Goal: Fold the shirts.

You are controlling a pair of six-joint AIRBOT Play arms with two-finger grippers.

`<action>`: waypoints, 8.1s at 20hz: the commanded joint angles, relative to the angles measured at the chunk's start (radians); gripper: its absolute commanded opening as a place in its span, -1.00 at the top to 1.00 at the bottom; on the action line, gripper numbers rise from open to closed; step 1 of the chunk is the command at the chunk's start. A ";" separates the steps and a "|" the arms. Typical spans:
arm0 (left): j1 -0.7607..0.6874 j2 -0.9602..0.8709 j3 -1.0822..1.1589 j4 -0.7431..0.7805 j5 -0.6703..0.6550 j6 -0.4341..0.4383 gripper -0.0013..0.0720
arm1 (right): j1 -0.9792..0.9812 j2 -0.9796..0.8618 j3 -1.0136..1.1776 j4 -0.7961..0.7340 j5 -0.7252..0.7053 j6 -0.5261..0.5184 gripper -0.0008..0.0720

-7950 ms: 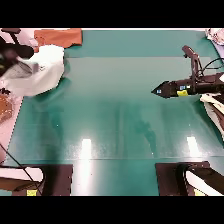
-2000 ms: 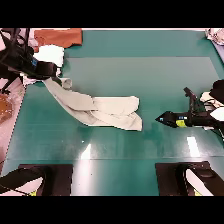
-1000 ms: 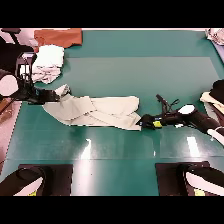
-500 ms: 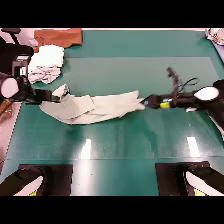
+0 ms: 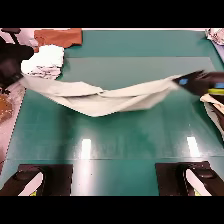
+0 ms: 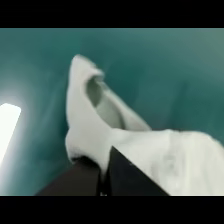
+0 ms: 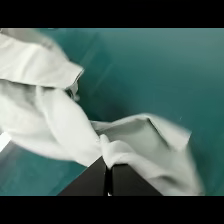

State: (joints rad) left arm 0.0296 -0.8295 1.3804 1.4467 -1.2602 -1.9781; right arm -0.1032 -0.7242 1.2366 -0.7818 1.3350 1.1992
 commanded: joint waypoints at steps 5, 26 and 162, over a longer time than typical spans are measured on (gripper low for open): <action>0.029 0.102 0.428 -0.148 -0.211 -0.145 0.88 | -0.143 0.049 0.529 -0.127 0.117 0.114 0.93; 0.028 -0.629 -0.160 -0.545 0.790 0.050 0.88 | 0.216 -0.957 0.480 -0.452 -0.344 0.161 0.93; 0.189 -0.037 0.599 -0.198 -0.206 0.111 0.89 | -0.046 -0.321 0.885 -0.395 0.089 0.210 0.94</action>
State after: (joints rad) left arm 0.2176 -0.8413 2.0525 1.2228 -1.3632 -1.8313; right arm -0.1486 -0.9680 2.1029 -1.0939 1.3247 1.3029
